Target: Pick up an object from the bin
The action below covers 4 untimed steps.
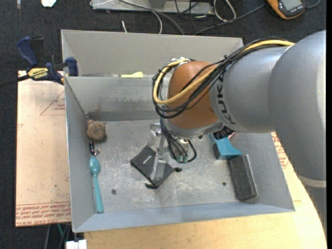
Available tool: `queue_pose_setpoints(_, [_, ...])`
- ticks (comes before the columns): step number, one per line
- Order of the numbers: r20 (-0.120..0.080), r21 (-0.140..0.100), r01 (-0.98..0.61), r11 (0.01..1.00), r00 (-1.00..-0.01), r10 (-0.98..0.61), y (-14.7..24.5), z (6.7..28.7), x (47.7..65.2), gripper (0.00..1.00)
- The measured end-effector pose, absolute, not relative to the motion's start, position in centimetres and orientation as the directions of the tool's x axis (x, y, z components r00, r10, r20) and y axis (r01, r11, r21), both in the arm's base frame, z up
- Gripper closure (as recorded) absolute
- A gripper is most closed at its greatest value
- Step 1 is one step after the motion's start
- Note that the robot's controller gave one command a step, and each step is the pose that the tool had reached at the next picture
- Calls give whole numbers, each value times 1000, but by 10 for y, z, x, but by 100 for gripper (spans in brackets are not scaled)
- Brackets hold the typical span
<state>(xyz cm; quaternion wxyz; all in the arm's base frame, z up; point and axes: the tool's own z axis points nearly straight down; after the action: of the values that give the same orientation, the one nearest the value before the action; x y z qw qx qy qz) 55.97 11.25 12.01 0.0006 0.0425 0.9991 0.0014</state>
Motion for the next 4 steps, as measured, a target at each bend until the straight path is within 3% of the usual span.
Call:
queue_pose_setpoints(1, [-3, 3, 266, 964, -964, 266, 110, 84, 544, 0])
queue_pose_setpoints(2, [-2, 7, 360, 933, -933, 360, 113, 71, 538, 100])
queue_pose_setpoints(4, [-2, 7, 360, 933, -933, 360, 113, 74, 538, 100])
